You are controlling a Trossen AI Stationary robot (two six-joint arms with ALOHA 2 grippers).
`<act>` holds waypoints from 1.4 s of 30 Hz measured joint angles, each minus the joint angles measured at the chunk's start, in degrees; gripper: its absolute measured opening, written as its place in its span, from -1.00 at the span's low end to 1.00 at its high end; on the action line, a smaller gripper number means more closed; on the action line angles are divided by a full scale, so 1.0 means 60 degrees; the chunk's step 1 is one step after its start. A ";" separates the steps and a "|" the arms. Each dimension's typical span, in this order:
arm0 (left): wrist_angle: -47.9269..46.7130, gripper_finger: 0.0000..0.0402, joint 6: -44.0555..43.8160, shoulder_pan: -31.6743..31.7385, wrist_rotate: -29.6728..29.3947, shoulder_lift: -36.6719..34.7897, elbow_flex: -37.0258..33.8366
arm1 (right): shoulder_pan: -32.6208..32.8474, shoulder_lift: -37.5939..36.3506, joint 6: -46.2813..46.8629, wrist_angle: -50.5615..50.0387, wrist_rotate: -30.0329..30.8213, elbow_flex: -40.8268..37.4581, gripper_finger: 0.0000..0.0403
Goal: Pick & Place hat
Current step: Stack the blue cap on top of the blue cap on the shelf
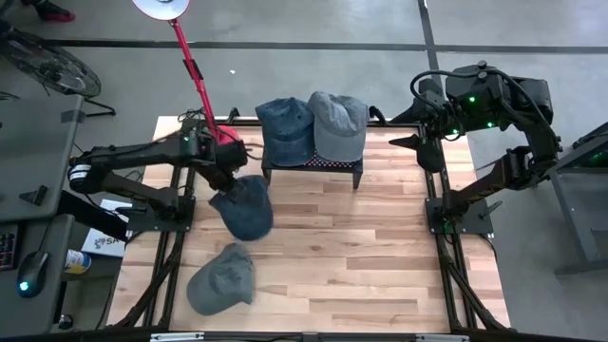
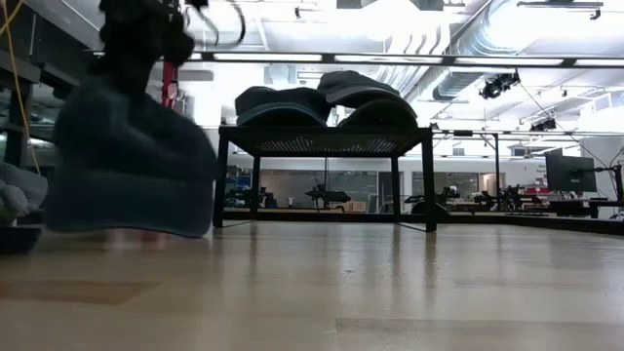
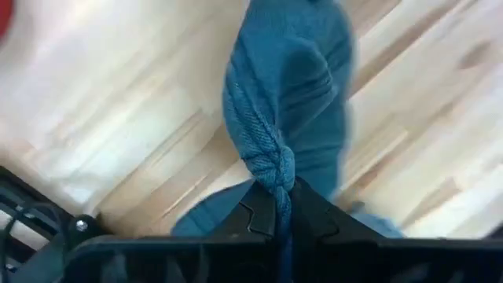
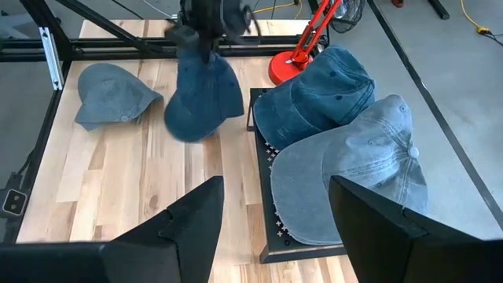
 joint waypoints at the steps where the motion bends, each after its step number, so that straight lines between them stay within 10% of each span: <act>1: -0.0147 -0.98 0.0041 -0.0068 -0.0013 -0.0025 0.0321 | 0.0000 -0.0003 -0.0049 -0.0001 -0.0001 0.0000 0.11; 25: 0.2084 -0.98 0.3444 -0.1890 -0.0410 0.0331 0.5074 | -0.0002 0.0000 -0.0422 0.0302 -0.0033 0.0000 0.11; 42: -0.0457 -0.99 0.7503 -0.0726 0.0819 0.3199 1.0518 | -0.0002 0.0000 -0.0488 0.1027 -0.0035 0.0000 0.11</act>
